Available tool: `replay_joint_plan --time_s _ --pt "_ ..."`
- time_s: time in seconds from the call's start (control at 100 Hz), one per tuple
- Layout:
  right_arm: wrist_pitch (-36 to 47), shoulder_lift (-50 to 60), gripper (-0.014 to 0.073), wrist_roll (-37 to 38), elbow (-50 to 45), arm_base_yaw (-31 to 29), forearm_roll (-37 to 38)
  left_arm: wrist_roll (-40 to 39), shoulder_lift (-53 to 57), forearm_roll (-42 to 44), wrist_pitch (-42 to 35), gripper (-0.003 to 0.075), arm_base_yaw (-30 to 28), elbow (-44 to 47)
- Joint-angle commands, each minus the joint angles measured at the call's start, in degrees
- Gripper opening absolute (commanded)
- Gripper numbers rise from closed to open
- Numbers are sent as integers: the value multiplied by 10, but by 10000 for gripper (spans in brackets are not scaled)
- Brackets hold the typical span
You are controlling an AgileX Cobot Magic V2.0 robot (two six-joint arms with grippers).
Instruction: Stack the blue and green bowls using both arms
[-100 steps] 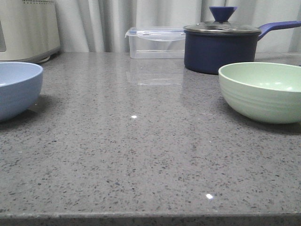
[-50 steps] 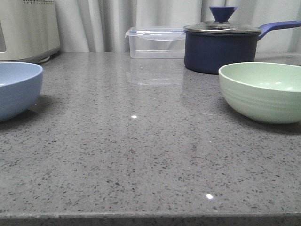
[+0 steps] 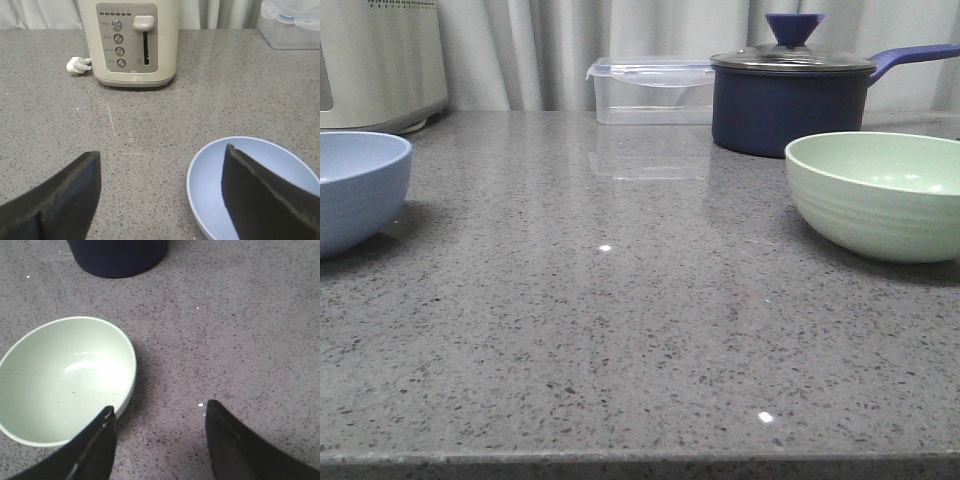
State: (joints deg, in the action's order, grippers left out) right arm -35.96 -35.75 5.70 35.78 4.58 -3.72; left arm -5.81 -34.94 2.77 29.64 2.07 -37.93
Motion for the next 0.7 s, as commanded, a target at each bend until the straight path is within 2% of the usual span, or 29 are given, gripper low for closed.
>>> replay_joint_plan --time_s 0.0,0.17,0.49,0.69 --pt "39 -8 419 -4 26 -2 -14 -5 -2 -4 -39 513 1 -20" --pt "1 -61 419 -4 70 1 -32 -5 -2 -5 -40 513 1 -20" --pt "-108 -229 419 -23 199 1 -80 -5 -2 -5 -40 514 1 -20" --pt "-138 -319 419 -23 245 1 -81 -5 -2 -5 -40 514 1 -20"
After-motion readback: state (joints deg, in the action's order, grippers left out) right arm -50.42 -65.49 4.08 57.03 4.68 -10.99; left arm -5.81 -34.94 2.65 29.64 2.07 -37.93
